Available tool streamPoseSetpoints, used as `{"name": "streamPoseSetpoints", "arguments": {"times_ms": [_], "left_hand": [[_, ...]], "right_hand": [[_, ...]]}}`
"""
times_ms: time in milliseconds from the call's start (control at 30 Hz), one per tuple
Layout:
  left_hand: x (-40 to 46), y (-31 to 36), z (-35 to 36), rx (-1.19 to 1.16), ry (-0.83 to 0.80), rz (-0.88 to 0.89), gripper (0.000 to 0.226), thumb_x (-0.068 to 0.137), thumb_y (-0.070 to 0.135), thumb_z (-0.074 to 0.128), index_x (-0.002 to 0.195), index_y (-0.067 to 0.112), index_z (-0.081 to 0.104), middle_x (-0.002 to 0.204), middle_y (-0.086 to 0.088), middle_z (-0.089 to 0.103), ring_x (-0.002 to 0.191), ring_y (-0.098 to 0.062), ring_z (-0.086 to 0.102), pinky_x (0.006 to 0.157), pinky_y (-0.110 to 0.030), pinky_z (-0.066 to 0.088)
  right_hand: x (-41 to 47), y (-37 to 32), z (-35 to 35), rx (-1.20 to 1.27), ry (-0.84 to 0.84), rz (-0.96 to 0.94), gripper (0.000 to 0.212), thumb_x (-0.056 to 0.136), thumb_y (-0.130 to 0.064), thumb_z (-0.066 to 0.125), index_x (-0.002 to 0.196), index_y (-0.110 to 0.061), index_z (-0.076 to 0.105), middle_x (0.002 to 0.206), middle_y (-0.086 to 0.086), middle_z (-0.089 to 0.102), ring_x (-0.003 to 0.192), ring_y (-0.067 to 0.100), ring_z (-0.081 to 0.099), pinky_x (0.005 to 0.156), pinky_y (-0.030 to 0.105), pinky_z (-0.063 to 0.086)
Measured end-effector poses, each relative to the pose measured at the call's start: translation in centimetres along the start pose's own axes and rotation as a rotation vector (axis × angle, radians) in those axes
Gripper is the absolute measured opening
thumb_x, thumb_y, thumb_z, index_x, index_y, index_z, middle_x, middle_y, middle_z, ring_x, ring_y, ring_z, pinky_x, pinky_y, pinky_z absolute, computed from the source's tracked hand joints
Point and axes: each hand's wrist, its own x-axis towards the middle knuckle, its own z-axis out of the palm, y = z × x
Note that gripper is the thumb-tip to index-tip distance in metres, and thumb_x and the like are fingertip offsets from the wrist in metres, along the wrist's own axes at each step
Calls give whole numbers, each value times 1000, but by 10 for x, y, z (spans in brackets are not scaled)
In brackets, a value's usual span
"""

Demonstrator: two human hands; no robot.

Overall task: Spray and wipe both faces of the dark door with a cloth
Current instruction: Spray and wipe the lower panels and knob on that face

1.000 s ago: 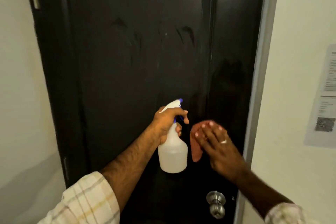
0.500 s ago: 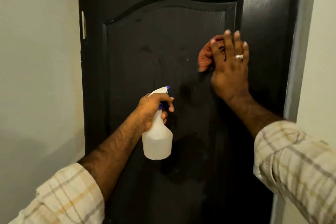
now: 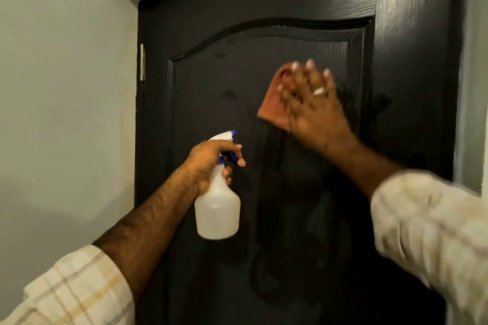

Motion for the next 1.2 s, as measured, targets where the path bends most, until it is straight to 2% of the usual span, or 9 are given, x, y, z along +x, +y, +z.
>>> {"name": "streamPoseSetpoints", "arguments": {"times_ms": [133, 233, 433, 533, 633, 733, 833, 1033, 1200], "left_hand": [[5, 23, -1, 5, 5, 58, 13, 89, 21, 73, 92, 8, 73, 89, -15, 76, 47, -16, 48, 53, -30, 46], [2, 21, -5, 25, -6, 56, 15, 88, 23, 74, 90, 8, 74, 90, -15, 76, 47, -15, 49, 53, -29, 46], [-2, -17, -26, -13, -38, -10, 15, 88, 22, 74, 88, 7, 74, 91, -16, 76, 46, -15, 48, 51, -28, 46], [8, -20, -35, 13, -17, -27, 15, 88, 21, 73, 87, 6, 73, 92, -18, 75, 46, -16, 46, 51, -28, 46], [21, -7, -42, 15, 19, -28, 15, 88, 21, 74, 89, 6, 75, 93, -17, 77, 46, -16, 48, 50, -29, 47], [31, 9, -48, -10, 49, 12, 14, 88, 21, 73, 89, 7, 74, 91, -16, 77, 48, -16, 49, 53, -29, 47], [36, 15, -58, -10, 62, 26, 14, 88, 22, 74, 89, 9, 75, 90, -14, 78, 49, -16, 50, 53, -29, 48], [36, 0, -78, -10, 29, 4, 15, 86, 23, 74, 86, 8, 75, 92, -16, 77, 49, -16, 48, 53, -28, 48], [46, 19, -77, 60, 47, 8, 16, 87, 22, 75, 91, 7, 74, 92, -16, 77, 50, -17, 48, 52, -28, 48]], "right_hand": [[48, 24, -18, -2, 28, 177, 67, 108, -51, 25, 162, -17, 46, 177, 25, 11, 162, 54, 6, 128, 71, 6], [-17, -27, 5, -12, -53, -103, 73, 111, -58, 17, 160, -15, 49, 177, 24, 14, 163, 51, 6, 129, 68, 6], [-218, -151, 52, 50, -465, -689, 67, 103, -45, 49, 164, -19, 42, 179, 15, 2, 165, 41, -10, 127, 59, -22], [-136, -112, 39, 87, -349, -531, 66, 108, -54, 37, 166, -22, 38, 180, 11, 7, 165, 40, -1, 131, 57, -12], [2, -41, 16, -18, -155, -183, 82, 109, -64, 3, 165, -18, 41, 178, 19, 15, 163, 48, 10, 131, 65, 5], [73, -14, 1, -57, -75, 43, 64, 108, -53, 38, 163, -21, 43, 178, 20, 14, 163, 50, 10, 130, 65, 5], [44, -52, 24, -10, -117, -95, 77, 109, -63, 15, 164, -16, 42, 177, 23, 13, 163, 51, 8, 130, 67, 6], [-142, -171, 67, 34, -505, -668, 66, 107, -52, 44, 164, -19, 43, 179, 18, 4, 164, 44, -6, 128, 59, -20], [2, -93, 42, 15, -267, -385, 72, 105, -59, 25, 163, -22, 45, 177, 17, 20, 163, 44, 18, 131, 59, 11]]}}
